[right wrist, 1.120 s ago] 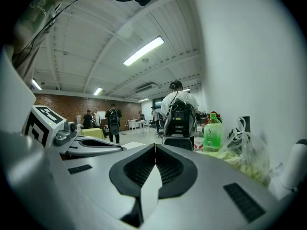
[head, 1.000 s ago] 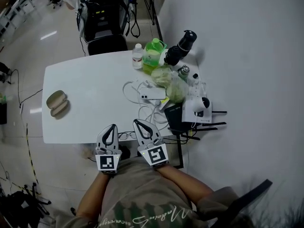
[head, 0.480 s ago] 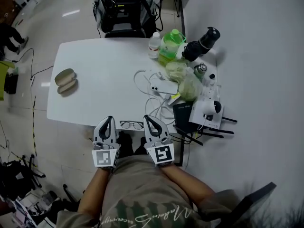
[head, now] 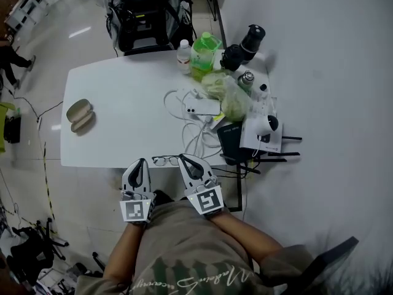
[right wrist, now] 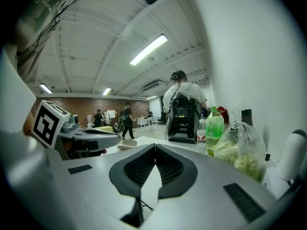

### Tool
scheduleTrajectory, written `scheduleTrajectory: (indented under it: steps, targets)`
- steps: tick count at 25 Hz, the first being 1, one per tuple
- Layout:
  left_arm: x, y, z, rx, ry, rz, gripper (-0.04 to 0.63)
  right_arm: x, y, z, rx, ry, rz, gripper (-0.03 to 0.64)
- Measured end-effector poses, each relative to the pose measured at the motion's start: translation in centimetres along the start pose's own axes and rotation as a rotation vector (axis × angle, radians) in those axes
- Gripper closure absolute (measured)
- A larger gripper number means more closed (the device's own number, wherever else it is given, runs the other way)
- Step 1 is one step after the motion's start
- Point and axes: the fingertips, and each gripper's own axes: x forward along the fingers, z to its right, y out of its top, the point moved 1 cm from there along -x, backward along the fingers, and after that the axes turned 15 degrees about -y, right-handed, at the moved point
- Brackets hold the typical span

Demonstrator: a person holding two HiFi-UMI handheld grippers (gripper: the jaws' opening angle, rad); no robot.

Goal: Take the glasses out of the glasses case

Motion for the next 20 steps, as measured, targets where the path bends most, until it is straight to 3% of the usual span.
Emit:
scheduleTrajectory:
  steps: [9, 13, 16, 20]
  targets:
    - [-4.1, -1.7, -0.6, -0.024, -0.119, 0.024, 0.586, -1.8, -0.1, -1.2, 0.023, -0.164, 0.019, 0.604]
    - [-7.9, -2.6, -1.7, -0.033, -0.146, 0.046, 0.586, -3.3, -0.1, -5.4, 0.038, -0.190, 0.040, 0.604]
    - [-10.7, -2.3, -2.8, -0.035, -0.159, 0.087, 0.586, -4.9, -0.8, -10.0, 0.019, -0.163, 0.062, 0.604]
    - [-14.0, -2.6, -3.2, 0.010, -0.203, 0.144, 0.586, -7.0, -1.9, -14.8, -0.032, -0.158, 0.048, 0.604]
